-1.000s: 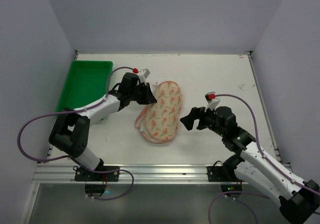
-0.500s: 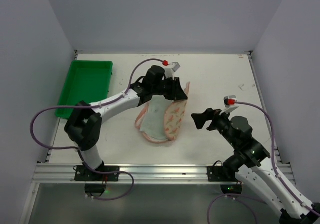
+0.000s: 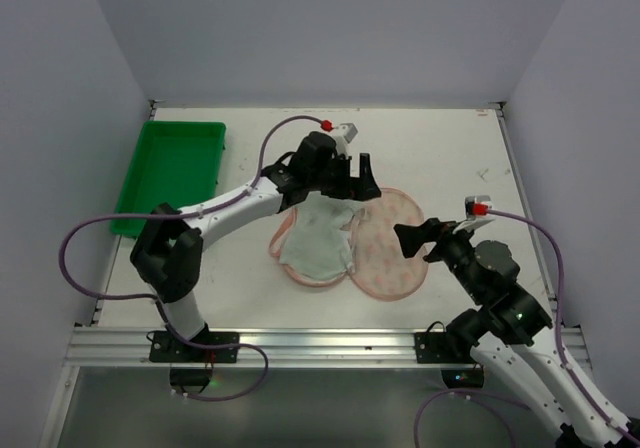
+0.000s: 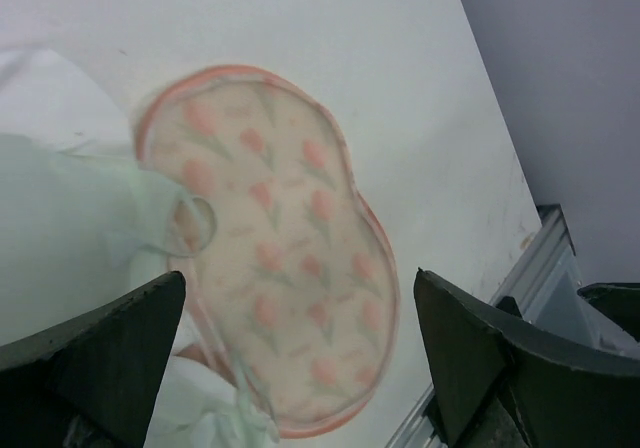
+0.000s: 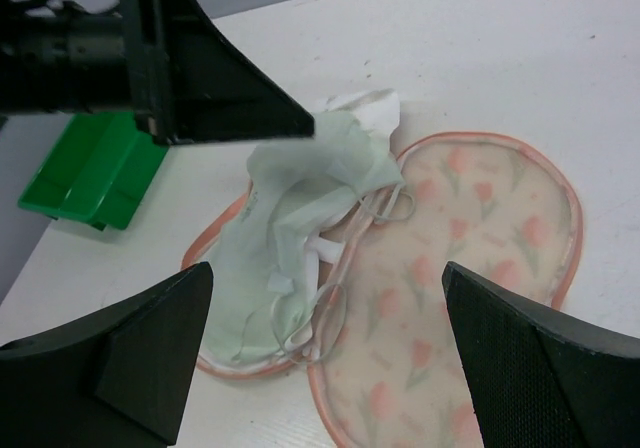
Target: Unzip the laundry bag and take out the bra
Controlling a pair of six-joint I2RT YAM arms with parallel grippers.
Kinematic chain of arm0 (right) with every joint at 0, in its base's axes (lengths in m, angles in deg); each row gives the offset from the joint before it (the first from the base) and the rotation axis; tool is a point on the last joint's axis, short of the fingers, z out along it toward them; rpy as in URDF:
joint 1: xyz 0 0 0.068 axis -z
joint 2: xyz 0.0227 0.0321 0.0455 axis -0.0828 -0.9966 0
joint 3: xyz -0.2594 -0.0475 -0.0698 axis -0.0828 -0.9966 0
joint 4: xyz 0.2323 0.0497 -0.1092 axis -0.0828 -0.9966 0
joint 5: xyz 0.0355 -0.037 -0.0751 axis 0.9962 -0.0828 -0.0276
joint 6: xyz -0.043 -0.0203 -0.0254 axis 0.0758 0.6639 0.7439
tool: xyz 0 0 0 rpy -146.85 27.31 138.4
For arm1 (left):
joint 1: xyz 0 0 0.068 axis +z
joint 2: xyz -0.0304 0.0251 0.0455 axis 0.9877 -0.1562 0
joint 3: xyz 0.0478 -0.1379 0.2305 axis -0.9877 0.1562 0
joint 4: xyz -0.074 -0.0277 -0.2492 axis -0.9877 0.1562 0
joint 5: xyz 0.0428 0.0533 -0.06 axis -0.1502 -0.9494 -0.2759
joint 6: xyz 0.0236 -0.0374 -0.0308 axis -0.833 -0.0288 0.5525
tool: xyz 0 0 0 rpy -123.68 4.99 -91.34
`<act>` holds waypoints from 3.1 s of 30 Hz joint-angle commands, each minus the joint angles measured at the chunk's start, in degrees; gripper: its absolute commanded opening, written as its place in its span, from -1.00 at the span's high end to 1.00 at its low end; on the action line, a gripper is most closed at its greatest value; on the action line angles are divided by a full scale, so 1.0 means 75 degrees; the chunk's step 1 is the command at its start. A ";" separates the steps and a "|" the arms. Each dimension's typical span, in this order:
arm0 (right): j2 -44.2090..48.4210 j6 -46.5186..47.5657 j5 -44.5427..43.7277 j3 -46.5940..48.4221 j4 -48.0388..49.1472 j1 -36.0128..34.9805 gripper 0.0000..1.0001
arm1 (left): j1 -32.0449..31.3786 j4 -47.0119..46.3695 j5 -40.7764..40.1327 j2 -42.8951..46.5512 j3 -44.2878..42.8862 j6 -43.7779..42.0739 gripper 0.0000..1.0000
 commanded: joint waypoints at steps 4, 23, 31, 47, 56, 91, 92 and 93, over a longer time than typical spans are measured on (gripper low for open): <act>-0.1067 -0.0272 0.0599 0.0240 0.0544 0.0001 -0.97 | 0.0641 0.0660 -0.1519 0.1315 0.0613 -0.0625 -1.00; -0.2956 -0.1210 0.1948 -0.0604 0.2161 0.0013 -0.97 | 0.0443 0.0801 -0.2915 0.0906 0.1318 -0.0567 -1.00; -0.3096 -0.1211 0.1983 -0.0756 0.2372 0.0001 -0.97 | -0.0014 0.1281 -0.3793 0.0156 0.0873 -0.0509 -1.00; -0.3108 -0.1175 0.1983 -0.1002 0.2571 0.0013 -0.97 | -0.0471 0.2266 -0.5153 -0.1064 -0.0112 -0.0509 -0.41; -0.3038 -0.1140 0.1960 -0.1061 0.2583 0.0013 -0.97 | -0.0471 0.2278 -0.4837 -0.0420 0.0110 -0.0485 0.18; -0.2159 -0.0988 0.1655 -0.1295 0.2583 0.0013 -0.97 | 0.2749 0.1776 -0.7977 0.4327 0.0764 -0.3847 0.29; -0.2206 -0.0976 0.1678 -0.1284 0.2583 0.0013 -0.97 | 0.2983 0.1577 -0.8117 0.4327 0.0883 -0.4011 0.29; -0.2229 -0.0965 0.1748 -0.1284 0.2583 0.0013 -0.97 | 0.3438 0.1192 -0.8095 0.4304 0.0988 -0.4361 0.29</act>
